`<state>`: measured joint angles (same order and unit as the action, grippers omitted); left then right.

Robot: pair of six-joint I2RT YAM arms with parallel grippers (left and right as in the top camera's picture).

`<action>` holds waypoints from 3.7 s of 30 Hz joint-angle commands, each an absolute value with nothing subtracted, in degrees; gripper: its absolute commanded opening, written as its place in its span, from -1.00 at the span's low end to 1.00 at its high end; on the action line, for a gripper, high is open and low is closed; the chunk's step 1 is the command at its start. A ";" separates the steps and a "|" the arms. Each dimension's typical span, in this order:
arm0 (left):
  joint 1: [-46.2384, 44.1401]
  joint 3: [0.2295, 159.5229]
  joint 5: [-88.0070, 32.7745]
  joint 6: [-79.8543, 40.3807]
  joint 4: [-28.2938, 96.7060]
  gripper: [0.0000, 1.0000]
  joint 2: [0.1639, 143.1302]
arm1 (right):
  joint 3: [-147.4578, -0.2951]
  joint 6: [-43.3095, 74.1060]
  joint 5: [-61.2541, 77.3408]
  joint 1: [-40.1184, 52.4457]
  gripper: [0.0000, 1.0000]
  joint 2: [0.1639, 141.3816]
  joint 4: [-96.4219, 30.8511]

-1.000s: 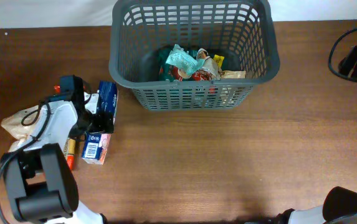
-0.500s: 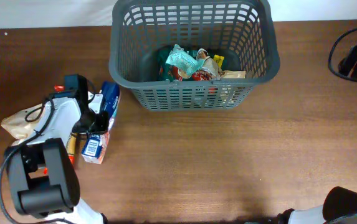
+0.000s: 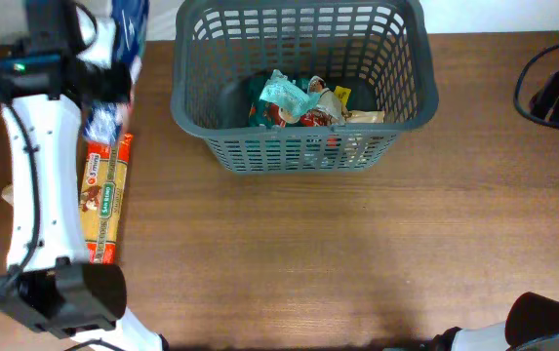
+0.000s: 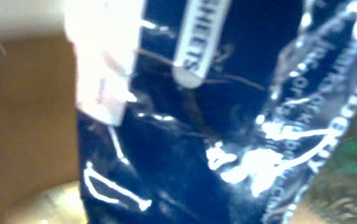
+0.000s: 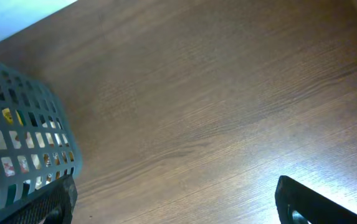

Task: Pack container
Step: 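Lift the blue box and place it into the basket, then grasp the orange-red spaghetti pack with the left gripper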

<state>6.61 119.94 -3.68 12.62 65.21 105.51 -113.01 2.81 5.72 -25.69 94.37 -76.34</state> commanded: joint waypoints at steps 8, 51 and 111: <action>-11.77 132.05 -6.63 50.52 59.33 -0.96 103.92 | -112.77 2.87 6.46 -25.93 0.98 94.04 -76.31; -23.03 143.76 17.54 41.08 70.37 0.94 108.86 | -112.77 2.87 6.46 -25.93 0.98 94.04 -76.31; 21.87 70.67 7.31 22.02 41.74 0.93 114.34 | -112.77 2.87 6.46 -25.93 0.98 94.04 -76.31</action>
